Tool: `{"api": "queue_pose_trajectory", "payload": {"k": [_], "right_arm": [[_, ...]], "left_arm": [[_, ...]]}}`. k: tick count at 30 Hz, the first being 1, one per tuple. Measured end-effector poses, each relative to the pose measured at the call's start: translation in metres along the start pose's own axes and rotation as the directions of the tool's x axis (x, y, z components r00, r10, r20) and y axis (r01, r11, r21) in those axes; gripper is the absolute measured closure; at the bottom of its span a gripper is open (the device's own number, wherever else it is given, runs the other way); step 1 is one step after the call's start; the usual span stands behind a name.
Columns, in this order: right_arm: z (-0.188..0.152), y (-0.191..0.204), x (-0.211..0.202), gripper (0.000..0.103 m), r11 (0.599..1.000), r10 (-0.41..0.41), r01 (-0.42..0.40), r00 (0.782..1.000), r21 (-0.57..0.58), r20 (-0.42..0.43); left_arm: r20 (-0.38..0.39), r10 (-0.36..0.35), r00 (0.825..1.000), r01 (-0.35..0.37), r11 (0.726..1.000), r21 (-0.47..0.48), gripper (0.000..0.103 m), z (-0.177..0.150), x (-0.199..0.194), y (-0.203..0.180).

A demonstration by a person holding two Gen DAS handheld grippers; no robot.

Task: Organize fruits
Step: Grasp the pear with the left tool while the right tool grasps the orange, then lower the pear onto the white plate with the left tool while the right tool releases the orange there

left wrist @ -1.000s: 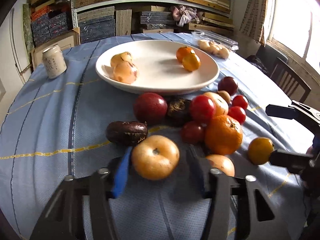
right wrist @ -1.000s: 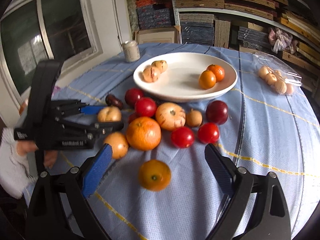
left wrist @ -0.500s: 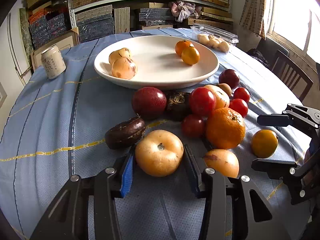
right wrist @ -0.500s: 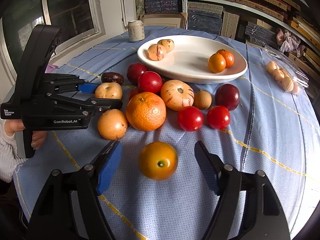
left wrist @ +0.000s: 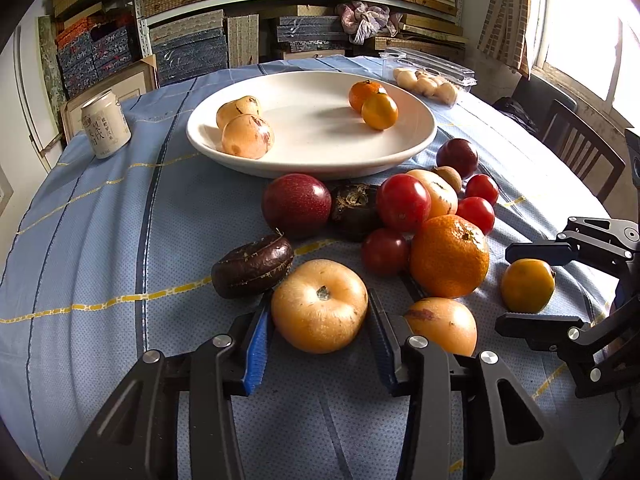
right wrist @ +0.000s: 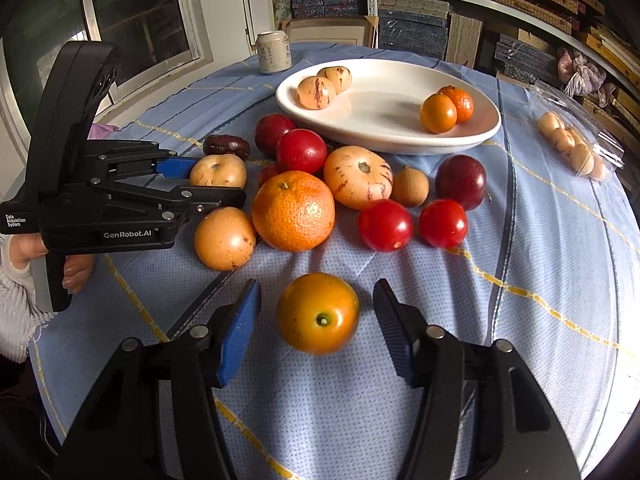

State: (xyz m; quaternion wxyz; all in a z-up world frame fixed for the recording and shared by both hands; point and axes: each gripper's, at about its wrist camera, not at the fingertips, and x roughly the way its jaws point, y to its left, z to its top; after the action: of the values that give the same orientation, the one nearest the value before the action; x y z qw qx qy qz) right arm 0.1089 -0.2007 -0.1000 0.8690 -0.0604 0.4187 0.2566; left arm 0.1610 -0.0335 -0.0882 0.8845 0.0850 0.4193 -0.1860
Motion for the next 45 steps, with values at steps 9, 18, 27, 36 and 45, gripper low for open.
{"api": "queue_pose_trajectory", "payload": {"k": [9,18,27,36,45], "right_arm": [[-0.001,-0.006,-0.001,0.066,1.000,0.000,0.000,1.000,0.009,-0.002],[0.004,-0.029,-0.004,0.066,0.995,-0.008,0.005,0.999,0.097,0.034],[0.014,-0.038,-0.018,0.066,0.987,-0.009,-0.009,0.994,0.163,0.106],[0.117,-0.038,-0.061,0.066,0.991,-0.068,0.034,0.961,0.131,0.267],[0.153,-0.049,0.015,0.066,0.994,-0.041,0.021,0.984,0.111,0.175]], "left_arm": [[0.009,-0.008,1.000,0.008,1.000,-0.005,0.059,0.000,-0.002,-0.001],[0.063,0.019,0.998,-0.018,1.000,-0.010,0.059,0.002,-0.010,0.000],[0.135,0.009,0.991,-0.002,0.999,-0.054,0.059,0.017,-0.030,0.005],[0.193,0.068,0.979,-0.047,0.993,-0.110,0.059,0.117,-0.036,0.034],[0.040,0.105,0.994,-0.099,0.987,-0.129,0.059,0.200,0.053,0.065]]}}
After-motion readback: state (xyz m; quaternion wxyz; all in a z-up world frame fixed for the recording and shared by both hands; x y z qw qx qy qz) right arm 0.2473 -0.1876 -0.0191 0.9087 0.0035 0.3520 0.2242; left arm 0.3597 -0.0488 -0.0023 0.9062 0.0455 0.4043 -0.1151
